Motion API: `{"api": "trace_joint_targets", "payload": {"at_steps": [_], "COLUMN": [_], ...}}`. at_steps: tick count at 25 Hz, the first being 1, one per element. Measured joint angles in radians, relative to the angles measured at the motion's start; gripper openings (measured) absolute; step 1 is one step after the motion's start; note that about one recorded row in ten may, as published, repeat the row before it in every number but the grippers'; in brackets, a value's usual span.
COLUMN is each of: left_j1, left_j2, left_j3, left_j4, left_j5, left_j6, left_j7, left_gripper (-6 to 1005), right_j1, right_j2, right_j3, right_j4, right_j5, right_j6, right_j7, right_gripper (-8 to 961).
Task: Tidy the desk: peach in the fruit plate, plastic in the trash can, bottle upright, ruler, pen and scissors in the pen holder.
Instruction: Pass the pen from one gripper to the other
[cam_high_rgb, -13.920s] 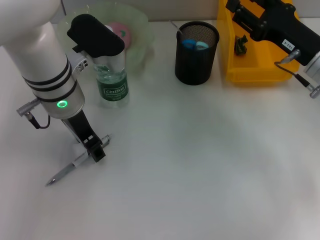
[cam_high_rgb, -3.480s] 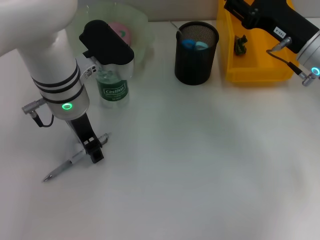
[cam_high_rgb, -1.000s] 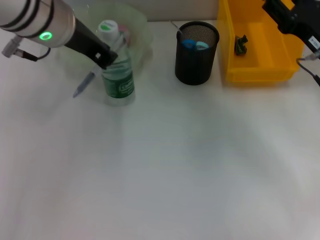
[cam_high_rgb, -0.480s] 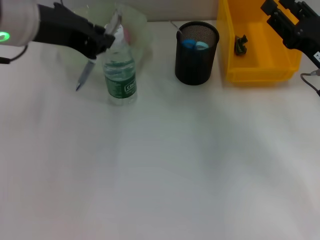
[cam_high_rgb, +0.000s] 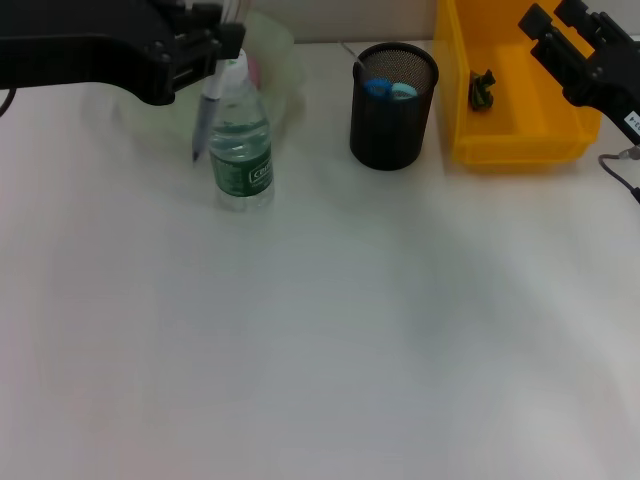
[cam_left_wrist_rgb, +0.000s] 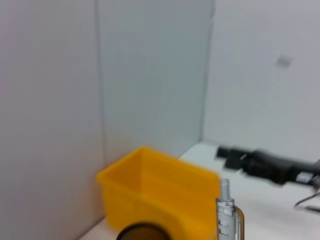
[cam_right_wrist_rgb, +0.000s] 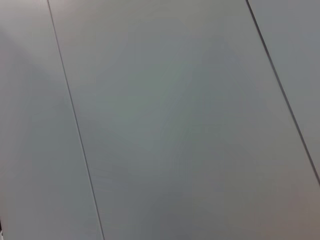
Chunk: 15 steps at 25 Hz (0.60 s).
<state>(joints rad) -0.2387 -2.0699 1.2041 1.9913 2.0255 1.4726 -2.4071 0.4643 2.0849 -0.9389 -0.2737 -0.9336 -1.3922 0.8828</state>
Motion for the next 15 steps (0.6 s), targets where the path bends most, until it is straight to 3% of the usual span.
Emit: {"api": "trace_joint_targets", "payload": {"at_steps": [1, 5, 6, 10, 11, 15], "left_j1": [0.033, 0.045, 0.046, 0.033, 0.018, 0.006], "left_j2": [-0.002, -0.002, -0.002, -0.001, 0.000, 0.000], "left_j3": [-0.029, -0.033, -0.034, -0.035, -0.035, -0.036], "left_j4": [-0.033, -0.070, -0.158, -0.266, -0.350, -0.429], "left_j5": [-0.135, -0.208, -0.285, -0.339, -0.389, -0.459], "left_j6": [-0.002, -0.004, -0.008, -0.011, -0.006, 0.003], "left_j7": [0.097, 0.166, 0.269, 0.360, 0.438, 0.522], "left_gripper": [181, 181, 181, 180, 180, 180], "right_j1": [0.000, -0.002, -0.001, -0.001, -0.001, -0.001], "right_j2": [-0.001, -0.001, -0.001, 0.000, 0.000, 0.000], "right_j3": [0.000, -0.007, -0.012, -0.015, -0.019, -0.027], "right_j4": [0.004, 0.009, 0.011, 0.013, 0.014, 0.013], "right_j5": [0.000, -0.001, -0.001, -0.001, -0.001, -0.008], "right_j6": [-0.001, -0.001, -0.001, -0.002, -0.002, -0.002], "right_j7": [-0.002, -0.004, -0.004, -0.005, -0.005, -0.006], "right_gripper": [603, 603, 603, 604, 604, 603]}}
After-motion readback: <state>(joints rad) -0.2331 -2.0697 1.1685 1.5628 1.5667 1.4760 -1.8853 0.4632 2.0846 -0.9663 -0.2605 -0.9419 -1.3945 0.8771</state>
